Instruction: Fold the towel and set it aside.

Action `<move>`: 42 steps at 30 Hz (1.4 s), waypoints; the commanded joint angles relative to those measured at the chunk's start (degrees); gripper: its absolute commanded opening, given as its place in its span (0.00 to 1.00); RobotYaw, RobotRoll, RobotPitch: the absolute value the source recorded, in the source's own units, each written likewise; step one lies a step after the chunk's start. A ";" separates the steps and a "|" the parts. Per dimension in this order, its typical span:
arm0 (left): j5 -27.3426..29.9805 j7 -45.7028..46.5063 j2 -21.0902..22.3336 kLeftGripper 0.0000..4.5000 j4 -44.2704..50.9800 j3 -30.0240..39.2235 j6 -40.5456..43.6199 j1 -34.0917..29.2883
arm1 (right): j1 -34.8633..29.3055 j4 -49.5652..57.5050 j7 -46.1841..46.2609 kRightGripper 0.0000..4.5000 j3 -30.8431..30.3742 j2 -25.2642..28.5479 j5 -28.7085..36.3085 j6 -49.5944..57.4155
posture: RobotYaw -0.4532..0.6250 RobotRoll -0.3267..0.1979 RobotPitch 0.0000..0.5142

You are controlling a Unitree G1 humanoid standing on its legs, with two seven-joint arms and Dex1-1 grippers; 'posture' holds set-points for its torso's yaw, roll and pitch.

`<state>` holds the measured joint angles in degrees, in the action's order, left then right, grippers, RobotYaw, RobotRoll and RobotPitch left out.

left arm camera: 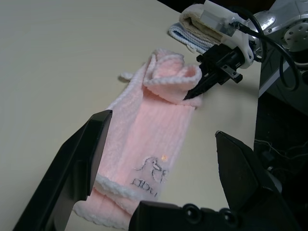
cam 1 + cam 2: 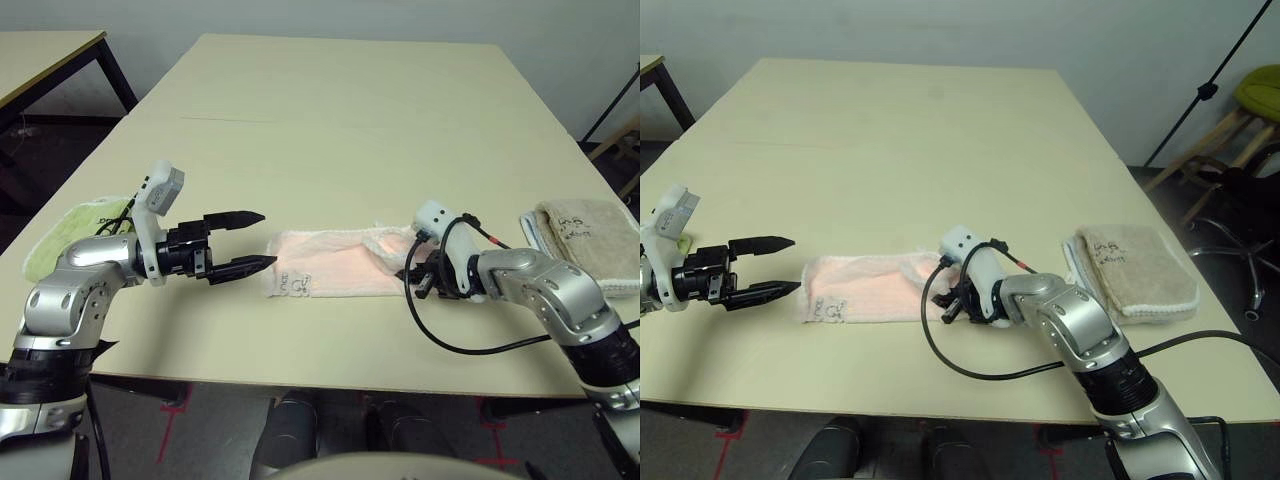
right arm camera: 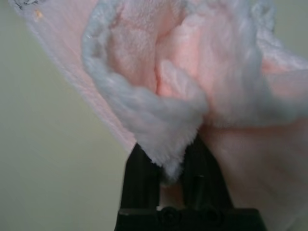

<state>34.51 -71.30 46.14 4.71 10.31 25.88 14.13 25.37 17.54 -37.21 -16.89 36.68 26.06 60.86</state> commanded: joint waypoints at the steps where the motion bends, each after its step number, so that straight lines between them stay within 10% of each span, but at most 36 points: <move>1: 0.93 0.37 -0.56 1.00 1.17 -0.63 0.67 1.10 | 0.82 1.96 -3.42 0.41 0.67 -0.15 2.09 -0.38 | 0.60 0.62 0.20; 8: 0.97 0.75 -1.49 1.00 0.92 -1.57 0.82 3.15 | 4.40 -3.32 -5.43 0.99 -4.92 -1.38 -5.25 -7.97 | 0.60 0.62 0.19; 19: 6.76 5.82 -3.69 1.00 5.59 -1.44 8.01 9.51 | 13.44 -3.60 -24.37 0.99 7.52 10.36 9.37 -0.28 | 0.60 0.62 0.19; 34: -7.75 24.18 -23.13 1.00 -2.42 -20.94 9.39 24.02 | 6.83 -23.69 -19.04 0.99 15.59 8.75 -4.12 -27.86 | 0.56 0.62 0.21; 42: -13.72 21.11 -26.66 0.57 -7.40 -27.56 4.89 22.56 | 1.97 -18.90 -16.59 0.44 15.57 3.56 -3.62 -27.01 | 0.54 0.62 0.21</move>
<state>22.61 -49.52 19.79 -1.62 -15.49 32.25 37.66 28.24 -1.70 -54.48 -1.17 40.78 23.07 34.45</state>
